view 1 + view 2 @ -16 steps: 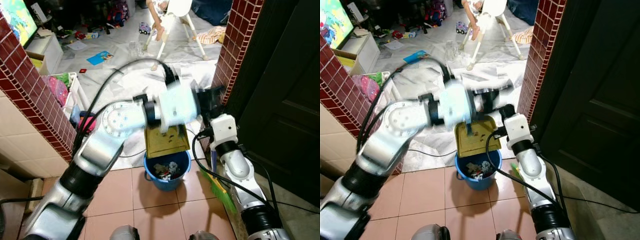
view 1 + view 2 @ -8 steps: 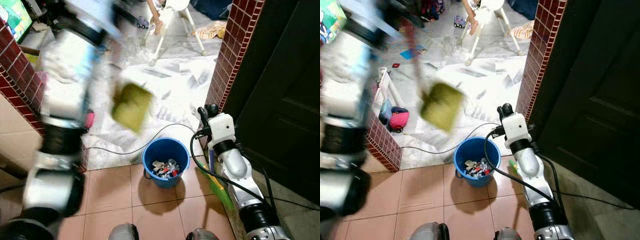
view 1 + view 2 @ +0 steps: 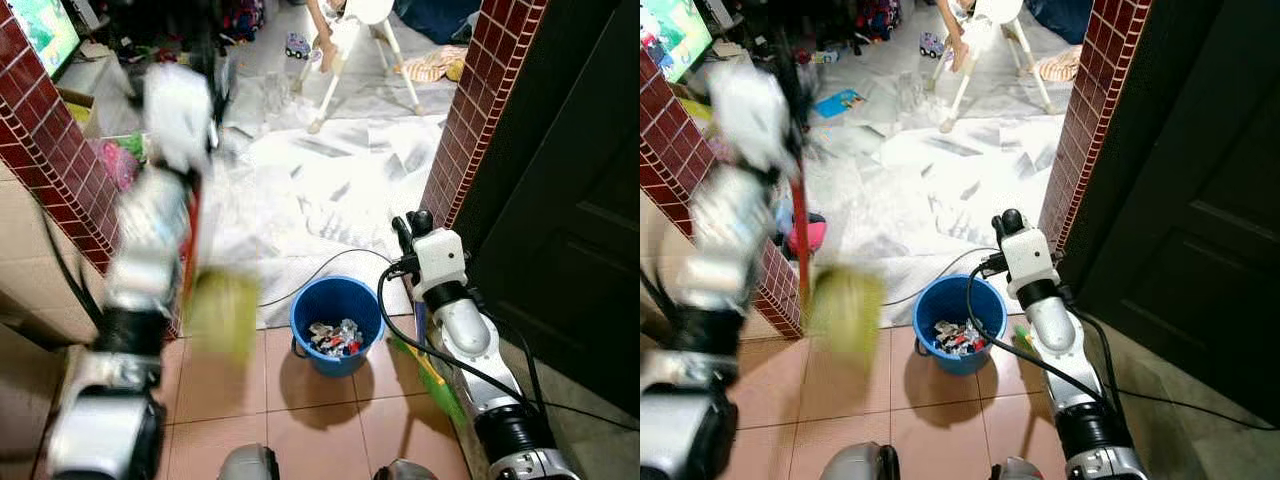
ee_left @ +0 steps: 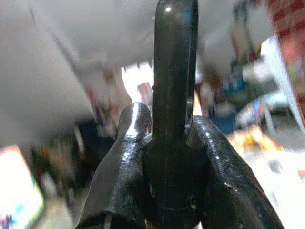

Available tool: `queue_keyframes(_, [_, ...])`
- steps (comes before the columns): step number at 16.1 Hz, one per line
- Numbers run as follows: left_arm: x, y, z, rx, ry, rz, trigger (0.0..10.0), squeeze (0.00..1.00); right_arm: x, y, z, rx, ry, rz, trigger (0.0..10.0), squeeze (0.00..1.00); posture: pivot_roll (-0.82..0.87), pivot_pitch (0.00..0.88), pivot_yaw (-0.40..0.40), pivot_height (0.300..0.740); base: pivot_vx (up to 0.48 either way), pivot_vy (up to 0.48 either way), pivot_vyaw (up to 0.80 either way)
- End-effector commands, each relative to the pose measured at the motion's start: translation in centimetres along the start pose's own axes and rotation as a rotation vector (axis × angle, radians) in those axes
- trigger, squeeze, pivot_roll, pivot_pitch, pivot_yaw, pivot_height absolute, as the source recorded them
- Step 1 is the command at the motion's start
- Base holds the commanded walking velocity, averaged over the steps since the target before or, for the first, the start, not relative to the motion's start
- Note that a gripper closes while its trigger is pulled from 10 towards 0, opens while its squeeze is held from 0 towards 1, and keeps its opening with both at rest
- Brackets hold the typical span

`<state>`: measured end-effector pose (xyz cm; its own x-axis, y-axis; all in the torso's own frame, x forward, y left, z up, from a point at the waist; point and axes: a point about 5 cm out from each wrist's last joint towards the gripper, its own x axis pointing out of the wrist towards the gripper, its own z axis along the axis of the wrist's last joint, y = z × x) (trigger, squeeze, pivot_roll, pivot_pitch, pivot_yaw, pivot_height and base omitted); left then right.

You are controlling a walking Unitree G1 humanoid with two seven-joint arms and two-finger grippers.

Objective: Sweep floor

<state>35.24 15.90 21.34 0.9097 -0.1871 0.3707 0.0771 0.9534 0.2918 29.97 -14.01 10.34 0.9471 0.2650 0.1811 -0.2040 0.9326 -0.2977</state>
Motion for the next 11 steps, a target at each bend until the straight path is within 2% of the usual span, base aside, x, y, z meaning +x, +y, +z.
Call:
queue_keyframes(1, [-0.1,0.7,0.1,-0.020,-0.011,0.051,10.0,0.00,0.6,0.2,0.9,-0.007,-0.050,0.016,10.0,0.00,-0.06,0.000,0.052,0.740,0.000,0.000,0.00])
queue_keyframes(5, [-2.7,0.2,-4.9,-0.206,0.193,0.226,10.0,0.00,0.2,0.8,0.7,0.044,-0.039,0.047,10.0,0.00,-0.06,0.000,0.052,0.740,0.000,0.000,0.00])
queue_keyframes(6, [-3.5,0.1,-6.1,-0.286,0.251,0.291,10.0,0.00,0.2,1.0,0.8,0.070,-0.037,0.051,10.0,0.00,-0.06,0.000,0.052,0.740,0.000,0.000,0.00])
queue_keyframes(7, [-4.5,-1.0,-7.0,-0.392,0.279,0.327,10.0,0.00,0.2,1.2,0.7,0.100,-0.019,0.042,10.0,0.00,-0.07,0.000,0.050,0.740,0.000,0.000,0.00])
queue_keyframes(9, [-5.7,-2.9,-8.0,-0.407,0.341,0.301,10.0,0.00,0.1,1.2,0.2,0.151,0.020,0.017,10.0,0.00,-0.06,0.000,0.047,0.740,0.000,0.000,0.00])
queue_keyframes(10, [-6.2,-3.2,-8.2,-0.417,0.345,0.307,10.0,0.00,-0.1,1.2,0.1,0.151,0.024,0.016,10.0,0.00,-0.06,0.000,0.046,0.740,0.000,0.000,0.00])
queue_keyframes(11, [-7.0,-3.8,-9.1,-0.410,0.397,0.347,10.0,0.00,-0.1,1.3,0.0,0.163,0.029,0.024,10.0,0.00,-0.07,0.000,0.047,0.740,0.000,0.000,0.00])
